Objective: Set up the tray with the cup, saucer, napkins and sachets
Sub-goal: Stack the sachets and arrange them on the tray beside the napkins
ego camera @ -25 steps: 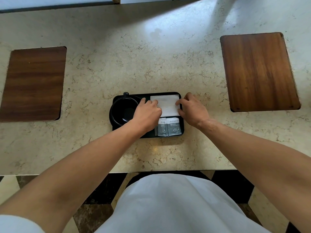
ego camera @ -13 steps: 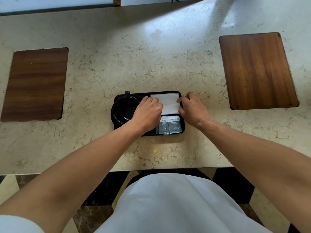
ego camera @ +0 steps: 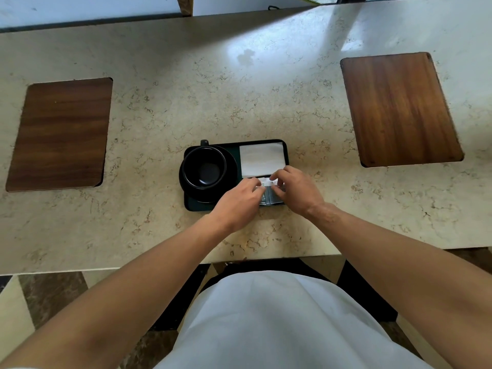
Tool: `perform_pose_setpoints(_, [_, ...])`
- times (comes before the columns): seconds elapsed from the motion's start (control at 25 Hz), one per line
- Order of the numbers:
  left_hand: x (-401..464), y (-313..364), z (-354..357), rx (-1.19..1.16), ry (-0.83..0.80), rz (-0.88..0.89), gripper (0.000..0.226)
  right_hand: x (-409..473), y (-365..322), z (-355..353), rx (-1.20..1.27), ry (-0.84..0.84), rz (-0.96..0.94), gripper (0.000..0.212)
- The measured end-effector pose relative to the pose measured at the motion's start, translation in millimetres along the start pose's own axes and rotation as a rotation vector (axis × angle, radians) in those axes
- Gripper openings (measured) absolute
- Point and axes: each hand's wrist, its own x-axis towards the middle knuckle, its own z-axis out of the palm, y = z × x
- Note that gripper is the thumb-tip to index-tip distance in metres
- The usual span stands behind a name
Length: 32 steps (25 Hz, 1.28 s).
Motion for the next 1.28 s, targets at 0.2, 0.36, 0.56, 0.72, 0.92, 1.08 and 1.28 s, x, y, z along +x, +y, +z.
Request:
perform_pose_setpoints(0.2, [-13.3, 6.2, 18.2, -0.045, -0.003, -0.086, 0.04, -15.4, -8.7, 10.4, -0.035, 0.006, 0.0, 0.031])
perform_pose_setpoints(0.36, [-18.7, 6.4, 26.6, 0.001, 0.029, -0.081, 0.042, -24.7, -13.1, 15.7, -0.045, 0.028, -0.008, 0.033])
perform_pose_setpoints(0.56, [-20.1, 1.5, 27.4, 0.048, 0.025, -0.062, 0.046, -26.5, -16.8, 18.7, -0.026, 0.018, 0.024, 0.039])
perform_pose_setpoints(0.72, [-24.7, -0.9, 27.2, 0.046, 0.023, -0.096, 0.048, -25.3, -19.0, 19.9, -0.021, -0.023, 0.012, 0.042])
perform_pose_setpoints(0.92, [-25.5, 1.8, 26.7, 0.006, 0.028, -0.112, 0.049, -25.8, -17.0, 16.6, -0.094, -0.014, 0.012, 0.039])
perform_pose_setpoints(1.08, [-24.4, 6.8, 26.2, -0.009, 0.02, -0.097, 0.05, -30.1, -14.8, 16.4, -0.142, 0.033, 0.049, 0.034])
perform_pose_setpoints(1.28, [-19.4, 11.7, 26.0, -0.021, 0.012, -0.086, 0.054, -31.0, -13.8, 13.9, -0.167, 0.064, 0.054, 0.03])
